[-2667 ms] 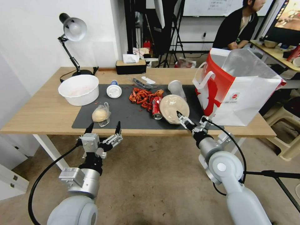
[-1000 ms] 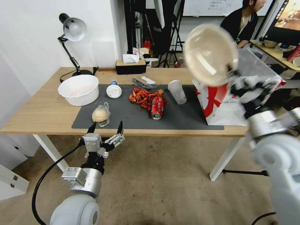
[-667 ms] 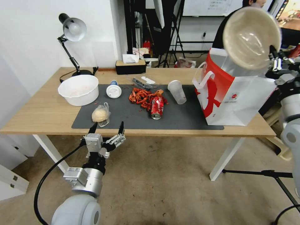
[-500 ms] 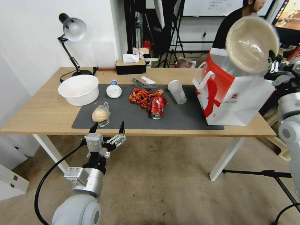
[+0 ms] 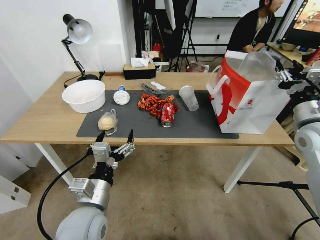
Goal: Pick up the trash from the table and place it into the takeout bag.
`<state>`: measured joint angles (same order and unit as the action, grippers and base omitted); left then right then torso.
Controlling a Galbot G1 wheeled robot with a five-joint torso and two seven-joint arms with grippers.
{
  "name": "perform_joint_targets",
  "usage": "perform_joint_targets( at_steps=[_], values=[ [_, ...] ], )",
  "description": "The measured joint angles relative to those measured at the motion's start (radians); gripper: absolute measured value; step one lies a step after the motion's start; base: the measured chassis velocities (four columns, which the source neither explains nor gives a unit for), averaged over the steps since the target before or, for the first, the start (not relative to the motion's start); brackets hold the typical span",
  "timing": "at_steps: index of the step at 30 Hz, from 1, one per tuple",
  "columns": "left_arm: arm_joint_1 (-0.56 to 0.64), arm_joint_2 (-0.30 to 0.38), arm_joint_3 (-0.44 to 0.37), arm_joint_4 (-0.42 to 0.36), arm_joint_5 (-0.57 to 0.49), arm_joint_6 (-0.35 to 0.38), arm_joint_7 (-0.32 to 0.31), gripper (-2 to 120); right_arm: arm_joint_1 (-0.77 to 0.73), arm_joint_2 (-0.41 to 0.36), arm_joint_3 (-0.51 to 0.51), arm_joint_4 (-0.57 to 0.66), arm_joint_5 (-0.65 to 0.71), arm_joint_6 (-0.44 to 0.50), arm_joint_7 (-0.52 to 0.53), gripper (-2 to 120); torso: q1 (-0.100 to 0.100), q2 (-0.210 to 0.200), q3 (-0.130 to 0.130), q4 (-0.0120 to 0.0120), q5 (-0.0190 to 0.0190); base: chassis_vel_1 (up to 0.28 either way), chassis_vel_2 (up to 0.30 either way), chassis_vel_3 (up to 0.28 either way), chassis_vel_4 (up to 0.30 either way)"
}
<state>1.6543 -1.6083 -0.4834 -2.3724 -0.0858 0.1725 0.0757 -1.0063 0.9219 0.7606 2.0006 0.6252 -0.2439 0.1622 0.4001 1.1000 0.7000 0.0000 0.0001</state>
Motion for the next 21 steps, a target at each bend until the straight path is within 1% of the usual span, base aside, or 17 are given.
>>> perform_joint_targets(
  at_steps=[1, 2, 3, 5, 6, 7, 8, 9, 10, 11, 12, 14, 15, 19, 20, 21],
  values=[
    [0.000, 0.000, 0.000, 0.000, 0.000, 0.000, 0.000, 100, -0.001, -0.001, 0.002, 0.009, 0.024, 0.002, 0.001, 69, 0.000, 0.000, 0.000, 0.0000, 0.0000, 0.000, 0.000, 0.000, 0.000],
    [-0.002, 0.000, -0.001, 0.000, 0.000, 0.000, 0.000, 100, -0.007, -0.001, 0.005, 0.038, 0.103, 0.003, 0.008, 74, 0.000, 0.000, 0.000, 0.0000, -0.0003, 0.000, 0.000, 0.000, 0.000],
    [-0.002, 0.000, -0.001, 0.000, 0.000, 0.000, 0.000, 100, -0.007, -0.001, 0.005, 0.038, 0.103, 0.003, 0.008, 74, 0.000, 0.000, 0.000, 0.0000, -0.0003, 0.000, 0.000, 0.000, 0.000],
    [-0.002, 0.000, -0.002, 0.000, -0.001, 0.001, 0.000, 100, -0.036, 0.007, 0.010, 0.099, 0.231, 0.005, 0.017, 82, 0.000, 0.000, 0.000, 0.0001, -0.0003, 0.000, 0.000, 0.000, 0.000],
    [-0.002, 0.000, -0.002, 0.000, -0.001, 0.001, 0.000, 100, -0.036, 0.007, 0.010, 0.099, 0.231, 0.005, 0.017, 82, 0.000, 0.000, 0.000, 0.0001, -0.0003, 0.000, 0.000, 0.000, 0.000],
    [-0.003, 0.000, -0.003, 0.001, -0.002, 0.000, 0.000, 100, -0.082, 0.030, 0.008, 0.175, 0.325, 0.004, 0.025, 89, 0.000, 0.000, 0.000, -0.0001, -0.0003, 0.000, 0.000, 0.000, 0.000],
    [-0.004, 0.000, -0.003, 0.003, -0.003, 0.000, -0.001, 100, -0.113, 0.051, -0.001, 0.220, 0.350, 0.004, 0.028, 94, 0.000, 0.000, 0.000, 0.0000, -0.0004, 0.000, 0.000, 0.000, 0.000],
    [-0.005, 0.000, -0.003, 0.004, -0.003, -0.001, -0.002, 100, -0.137, 0.066, -0.011, 0.250, 0.357, 0.004, 0.029, 96, 0.000, 0.000, 0.000, -0.0001, -0.0003, 0.000, 0.000, 0.000, 0.000],
    [-0.005, 0.000, -0.004, 0.006, -0.004, -0.005, -0.005, 100, -0.176, 0.090, -0.027, 0.292, 0.359, 0.004, 0.031, 99, 0.000, 0.000, 0.000, 0.0001, -0.0003, 0.000, 0.000, 0.000, 0.000],
    [-0.005, 0.000, -0.004, 0.006, -0.004, -0.005, -0.005, 100, -0.176, 0.090, -0.027, 0.292, 0.359, 0.004, 0.031, 99, 0.000, 0.000, 0.000, 0.0001, -0.0003, 0.000, 0.000, 0.000, 0.000],
    [-0.006, 0.002, -0.005, 0.009, -0.005, -0.010, -0.006, 100, -0.218, 0.114, -0.042, 0.325, 0.349, 0.004, 0.033, 100, 0.000, 0.000, 0.000, 0.0001, -0.0003, 0.000, 0.000, 0.000, 0.000],
    [-0.006, 0.005, -0.007, 0.013, -0.005, -0.015, -0.008, 100, -0.284, 0.143, -0.062, 0.354, 0.282, 0.012, 0.034, 100, 0.000, 0.000, 0.000, -0.0001, -0.0003, 0.000, 0.000, 0.000, 0.000],
    [-0.006, 0.005, -0.007, 0.013, -0.005, -0.015, -0.008, 100, -0.284, 0.143, -0.062, 0.354, 0.282, 0.012, 0.034, 100, 0.000, 0.000, 0.000, -0.0001, -0.0003, 0.000, 0.000, 0.000, 0.000],
    [-0.007, 0.007, -0.009, 0.020, -0.006, -0.023, -0.010, 100, -0.429, 0.188, -0.087, 0.365, 0.100, 0.074, 0.020, 100, 0.000, 0.000, 0.000, -0.0001, -0.0001, 0.000, 0.000, 0.000, 0.000],
    [-0.007, 0.007, -0.009, 0.020, -0.006, -0.023, -0.010, 100, -0.429, 0.188, -0.087, 0.365, 0.100, 0.074, 0.020, 100, 0.000, 0.000, 0.000, -0.0001, -0.0001, 0.000, 0.000, 0.000, 0.000],
    [-0.008, 0.007, -0.009, 0.022, -0.006, -0.024, -0.011, 100, -0.463, 0.199, -0.094, 0.363, 0.066, 0.092, 0.019, 100, 0.000, 0.000, 0.000, -0.0003, -0.0001, 0.000, 0.000, 0.000, 0.000]
  ],
)
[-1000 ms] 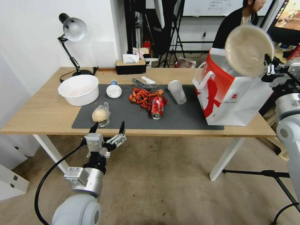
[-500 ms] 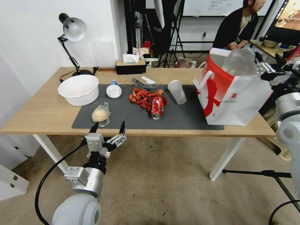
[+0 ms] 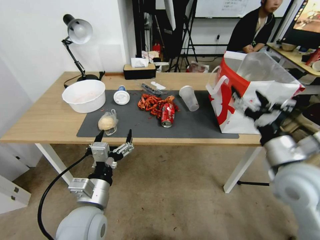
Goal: Pick up the trash from the table and place it into the takeout bag.
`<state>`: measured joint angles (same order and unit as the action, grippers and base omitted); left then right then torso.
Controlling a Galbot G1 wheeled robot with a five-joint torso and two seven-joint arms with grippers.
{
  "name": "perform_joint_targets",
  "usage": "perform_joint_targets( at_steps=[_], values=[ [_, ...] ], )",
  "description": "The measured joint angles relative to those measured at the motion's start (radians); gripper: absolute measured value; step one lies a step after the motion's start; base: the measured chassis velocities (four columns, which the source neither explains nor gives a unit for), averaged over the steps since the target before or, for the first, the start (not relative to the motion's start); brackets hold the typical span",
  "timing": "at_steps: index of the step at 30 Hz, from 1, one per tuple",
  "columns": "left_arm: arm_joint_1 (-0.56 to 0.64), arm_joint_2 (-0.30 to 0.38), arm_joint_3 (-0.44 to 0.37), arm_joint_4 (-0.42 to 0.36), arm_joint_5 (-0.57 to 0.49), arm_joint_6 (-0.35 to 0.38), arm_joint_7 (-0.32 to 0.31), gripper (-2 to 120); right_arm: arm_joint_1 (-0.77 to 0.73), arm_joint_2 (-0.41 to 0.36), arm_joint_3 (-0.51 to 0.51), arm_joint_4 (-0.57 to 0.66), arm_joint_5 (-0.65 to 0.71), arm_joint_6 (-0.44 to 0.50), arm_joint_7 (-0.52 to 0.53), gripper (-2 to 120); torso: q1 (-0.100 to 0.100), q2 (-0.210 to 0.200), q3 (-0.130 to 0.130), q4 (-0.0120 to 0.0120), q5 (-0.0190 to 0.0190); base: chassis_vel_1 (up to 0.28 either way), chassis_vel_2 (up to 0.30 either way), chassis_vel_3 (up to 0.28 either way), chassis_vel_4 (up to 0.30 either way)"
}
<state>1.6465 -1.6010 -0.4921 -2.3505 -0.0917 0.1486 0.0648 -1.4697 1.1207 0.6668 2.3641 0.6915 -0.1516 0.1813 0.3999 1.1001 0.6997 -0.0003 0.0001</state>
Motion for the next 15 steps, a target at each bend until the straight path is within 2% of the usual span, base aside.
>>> perform_joint_targets(
  at_steps=[6, 9, 15],
  values=[
    [-0.007, -0.002, 0.001, 0.008, 0.000, -0.004, -0.001, 100, -0.102, 0.030, -0.049, -0.047, -0.102, 0.100, 0.005, 100, 0.000, 0.000, 0.000, 0.0003, -0.0003, 0.000, 0.000, 0.000, 0.000],
    [-0.009, -0.003, 0.002, 0.012, 0.000, -0.009, -0.001, 100, -0.141, 0.049, -0.101, -0.136, -0.169, 0.195, 0.011, 100, 0.000, 0.000, 0.000, 0.0004, 0.0001, 0.000, 0.000, 0.000, 0.000],
    [-0.008, -0.003, 0.001, 0.014, -0.001, -0.015, -0.001, 100, -0.163, 0.066, -0.142, -0.200, -0.198, 0.247, 0.012, 100, 0.000, 0.000, 0.000, 0.0003, 0.0000, 0.000, 0.000, 0.000, 0.000]
  ],
)
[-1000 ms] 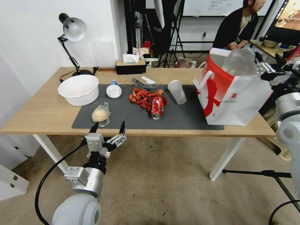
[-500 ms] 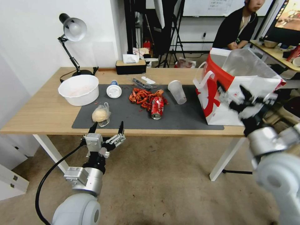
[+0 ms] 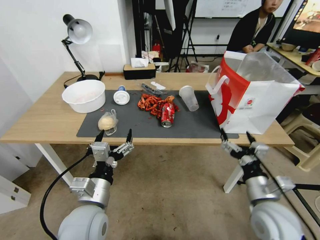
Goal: Pick up the trash from the table and place it into the takeout bag.
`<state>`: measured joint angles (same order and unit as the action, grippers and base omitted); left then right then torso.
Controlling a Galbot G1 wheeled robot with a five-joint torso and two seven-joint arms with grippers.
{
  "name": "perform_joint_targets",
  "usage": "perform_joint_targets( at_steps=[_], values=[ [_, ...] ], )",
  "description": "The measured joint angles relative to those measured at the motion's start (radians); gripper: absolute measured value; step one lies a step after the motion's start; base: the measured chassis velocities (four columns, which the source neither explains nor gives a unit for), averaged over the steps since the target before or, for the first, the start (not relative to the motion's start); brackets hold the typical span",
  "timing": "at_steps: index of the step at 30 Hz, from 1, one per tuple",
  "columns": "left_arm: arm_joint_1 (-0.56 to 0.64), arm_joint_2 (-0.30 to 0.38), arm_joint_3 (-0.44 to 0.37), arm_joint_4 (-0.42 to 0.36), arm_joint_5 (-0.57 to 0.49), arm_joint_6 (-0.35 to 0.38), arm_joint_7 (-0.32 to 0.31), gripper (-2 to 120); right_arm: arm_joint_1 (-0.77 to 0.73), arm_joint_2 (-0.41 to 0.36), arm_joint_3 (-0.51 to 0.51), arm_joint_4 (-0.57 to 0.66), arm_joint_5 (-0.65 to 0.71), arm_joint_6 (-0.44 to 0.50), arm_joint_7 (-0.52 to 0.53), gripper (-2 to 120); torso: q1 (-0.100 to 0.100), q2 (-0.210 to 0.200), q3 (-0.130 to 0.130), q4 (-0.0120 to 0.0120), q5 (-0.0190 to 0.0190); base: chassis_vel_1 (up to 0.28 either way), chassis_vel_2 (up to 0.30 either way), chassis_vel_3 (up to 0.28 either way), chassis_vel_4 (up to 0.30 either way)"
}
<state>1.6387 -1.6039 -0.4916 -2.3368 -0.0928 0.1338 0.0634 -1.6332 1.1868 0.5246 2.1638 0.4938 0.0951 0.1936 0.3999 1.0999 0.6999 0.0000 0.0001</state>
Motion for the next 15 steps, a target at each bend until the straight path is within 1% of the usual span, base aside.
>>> perform_joint_targets(
  at_steps=[2, 9, 15],
  values=[
    [0.000, 0.000, -0.002, 0.001, -0.001, -0.001, -0.002, 100, -0.002, 0.010, -0.020, -0.020, -0.022, 0.013, 0.000, 100, 0.000, 0.000, 0.000, 0.0000, -0.0002, 0.000, 0.000, 0.000, 0.000],
    [-0.003, -0.001, -0.003, 0.004, -0.001, -0.003, -0.003, 100, 0.006, 0.016, -0.045, -0.025, -0.035, 0.014, 0.002, 100, 0.000, 0.000, 0.000, 0.0000, -0.0002, 0.000, 0.000, 0.000, 0.000],
    [-0.005, 0.002, -0.005, 0.004, -0.002, -0.003, -0.003, 100, 0.050, 0.010, -0.075, -0.025, -0.036, -0.012, 0.035, 100, 0.000, 0.000, 0.000, -0.0002, -0.0002, 0.000, 0.000, 0.000, 0.000]
  ],
)
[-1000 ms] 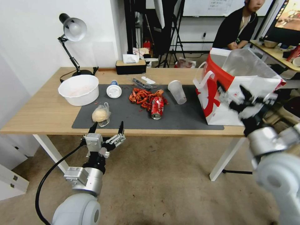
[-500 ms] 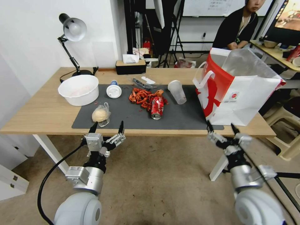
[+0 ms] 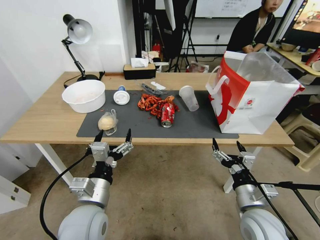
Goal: Pick up the trash from the table and place it into the takeout bag.
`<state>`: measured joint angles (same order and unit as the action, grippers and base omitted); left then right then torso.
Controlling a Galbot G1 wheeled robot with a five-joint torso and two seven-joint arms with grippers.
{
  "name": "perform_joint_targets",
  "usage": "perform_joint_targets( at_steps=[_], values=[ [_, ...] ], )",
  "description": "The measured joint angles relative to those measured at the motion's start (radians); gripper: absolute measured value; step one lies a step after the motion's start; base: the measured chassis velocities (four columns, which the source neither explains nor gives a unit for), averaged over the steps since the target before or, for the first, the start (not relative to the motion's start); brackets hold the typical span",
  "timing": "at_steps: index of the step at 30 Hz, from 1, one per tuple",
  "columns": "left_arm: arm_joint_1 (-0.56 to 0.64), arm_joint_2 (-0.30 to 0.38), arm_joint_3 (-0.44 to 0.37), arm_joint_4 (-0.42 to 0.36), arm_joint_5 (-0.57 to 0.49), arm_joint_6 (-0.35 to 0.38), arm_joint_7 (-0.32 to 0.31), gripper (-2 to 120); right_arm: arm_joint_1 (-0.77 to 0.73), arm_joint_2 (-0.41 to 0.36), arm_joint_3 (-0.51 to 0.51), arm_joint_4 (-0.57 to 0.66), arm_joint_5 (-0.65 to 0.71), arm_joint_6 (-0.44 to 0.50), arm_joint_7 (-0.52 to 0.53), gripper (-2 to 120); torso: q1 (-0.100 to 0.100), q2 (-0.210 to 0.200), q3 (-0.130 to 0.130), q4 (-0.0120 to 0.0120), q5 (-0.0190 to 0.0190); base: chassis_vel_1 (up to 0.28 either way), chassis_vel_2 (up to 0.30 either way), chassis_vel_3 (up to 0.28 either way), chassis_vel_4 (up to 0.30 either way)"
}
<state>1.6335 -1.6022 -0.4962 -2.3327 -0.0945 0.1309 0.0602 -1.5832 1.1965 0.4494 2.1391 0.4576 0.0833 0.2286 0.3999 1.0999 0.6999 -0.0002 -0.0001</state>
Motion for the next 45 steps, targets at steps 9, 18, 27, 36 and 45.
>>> perform_joint_targets(
  at_steps=[9, 18, 27, 36, 45],
  values=[
    [0.000, 0.000, 0.002, -0.001, 0.000, -0.002, 0.000, 100, 0.217, -0.039, -0.111, -0.046, 0.097, -0.127, 0.077, 100, 0.000, 0.000, 0.000, 0.0001, 0.0001, 0.000, 0.000, 0.000, 0.000],
    [0.005, -0.006, 0.001, -0.008, 0.002, -0.005, 0.000, 100, 0.514, -0.093, -0.226, -0.179, 0.272, -0.231, 0.183, 100, 0.000, 0.000, 0.000, 0.0003, 0.0000, 0.000, 0.000, 0.000, 0.000],
    [0.008, -0.006, -0.003, -0.011, 0.005, -0.010, 0.000, 100, 0.800, -0.101, -0.359, -0.393, 0.453, -0.303, 0.263, 100, 0.000, 0.000, 0.000, 0.0003, 0.0003, 0.000, 0.000, 0.000, 0.000],
    [0.009, -0.006, -0.015, -0.011, 0.004, -0.016, -0.008, 100, 0.972, -0.075, -0.426, -0.586, 0.540, -0.345, 0.271, 100, 0.000, 0.000, 0.000, 0.0000, 0.0001, 0.000, 0.000, 0.000, 0.000],
    [0.005, -0.006, -0.020, -0.010, 0.001, -0.016, -0.012, 100, 1.011, -0.050, -0.464, -0.671, 0.554, -0.359, 0.267, 100, 0.000, 0.000, 0.000, 0.0001, 0.0001, 0.000, 0.000, 0.000, 0.000]
  ],
)
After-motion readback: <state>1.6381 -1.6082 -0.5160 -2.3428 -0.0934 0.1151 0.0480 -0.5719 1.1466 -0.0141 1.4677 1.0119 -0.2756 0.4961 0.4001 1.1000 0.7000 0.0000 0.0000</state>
